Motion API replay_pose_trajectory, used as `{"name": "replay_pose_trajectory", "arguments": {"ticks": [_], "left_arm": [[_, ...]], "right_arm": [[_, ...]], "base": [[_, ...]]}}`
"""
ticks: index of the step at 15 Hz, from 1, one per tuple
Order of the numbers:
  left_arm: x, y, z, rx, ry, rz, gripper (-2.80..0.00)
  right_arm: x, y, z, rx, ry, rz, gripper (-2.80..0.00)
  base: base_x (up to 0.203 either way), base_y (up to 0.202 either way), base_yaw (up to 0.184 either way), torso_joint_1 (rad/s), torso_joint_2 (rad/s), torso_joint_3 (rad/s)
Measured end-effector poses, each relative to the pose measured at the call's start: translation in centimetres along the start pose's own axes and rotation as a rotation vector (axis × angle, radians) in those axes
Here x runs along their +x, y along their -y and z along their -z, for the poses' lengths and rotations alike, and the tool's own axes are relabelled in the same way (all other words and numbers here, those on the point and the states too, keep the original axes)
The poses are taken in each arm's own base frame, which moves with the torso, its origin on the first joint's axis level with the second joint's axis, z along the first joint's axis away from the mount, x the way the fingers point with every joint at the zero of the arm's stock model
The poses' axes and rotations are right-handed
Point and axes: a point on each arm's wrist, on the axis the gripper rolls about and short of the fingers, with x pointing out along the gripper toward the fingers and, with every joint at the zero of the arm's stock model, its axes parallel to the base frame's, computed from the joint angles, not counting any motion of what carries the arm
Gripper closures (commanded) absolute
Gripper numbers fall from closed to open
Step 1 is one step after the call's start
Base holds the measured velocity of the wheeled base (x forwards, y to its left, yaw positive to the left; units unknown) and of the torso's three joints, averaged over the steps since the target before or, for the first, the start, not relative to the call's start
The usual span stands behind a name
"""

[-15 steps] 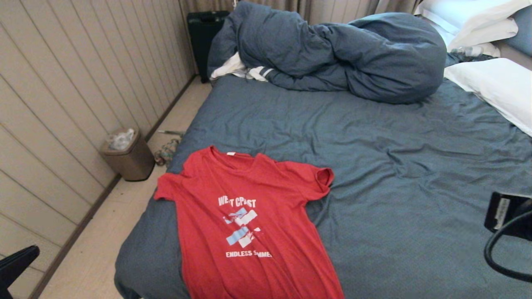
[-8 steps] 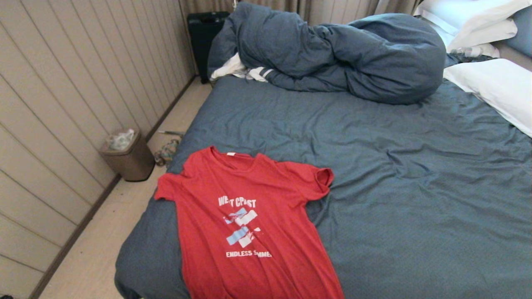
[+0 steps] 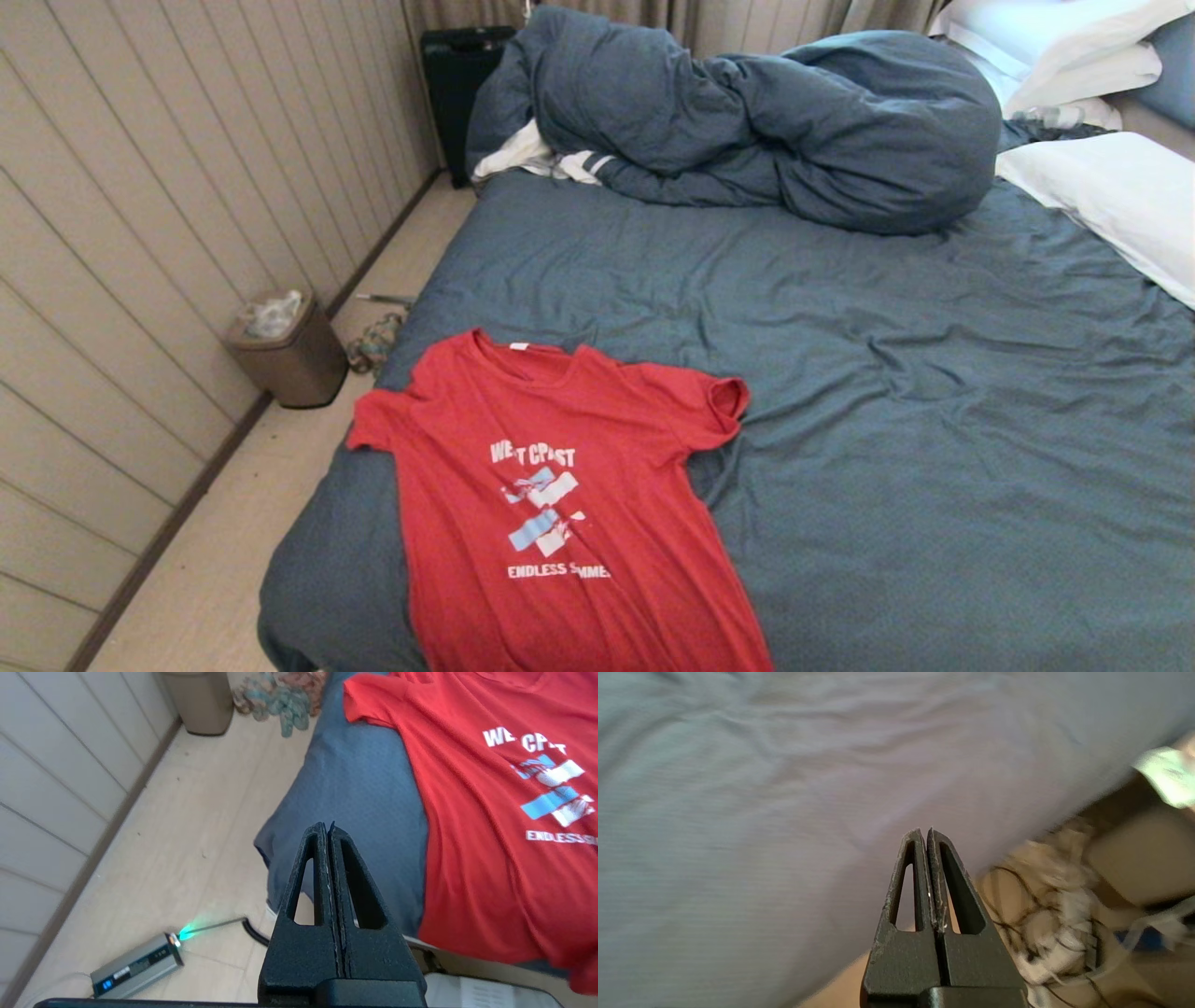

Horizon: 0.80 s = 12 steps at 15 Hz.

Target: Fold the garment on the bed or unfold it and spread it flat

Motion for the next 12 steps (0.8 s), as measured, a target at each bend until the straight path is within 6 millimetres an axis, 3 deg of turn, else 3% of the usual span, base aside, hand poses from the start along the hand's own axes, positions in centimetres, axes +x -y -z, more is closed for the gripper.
{"name": "replay_pose_trajectory", "arguments": {"ticks": [6, 9, 12], "left_arm": [[-0.5, 0.1, 1.7, 0.033, 0.064, 0.092, 0.0], [-0.7, 0.1, 2.1, 0.044, 0.118, 0.116, 0.0], [-0.8, 0.1, 2.2, 0.085, 0.137, 0.123, 0.0]], "right_arm": [[-1.3, 1.8, 2.3, -0.018, 0.08, -0.012, 0.0], [-1.3, 1.4, 2.8, -0.035, 0.112, -0.214, 0.0], [-1.3, 0.9, 3.4, -0.164, 0.149, -0.442, 0.0]], "base": [[0.0, 0.0, 0.0, 0.0, 0.0, 0.0], [0.0, 0.0, 0.0, 0.0, 0.0, 0.0], [0.0, 0.0, 0.0, 0.0, 0.0, 0.0]]}}
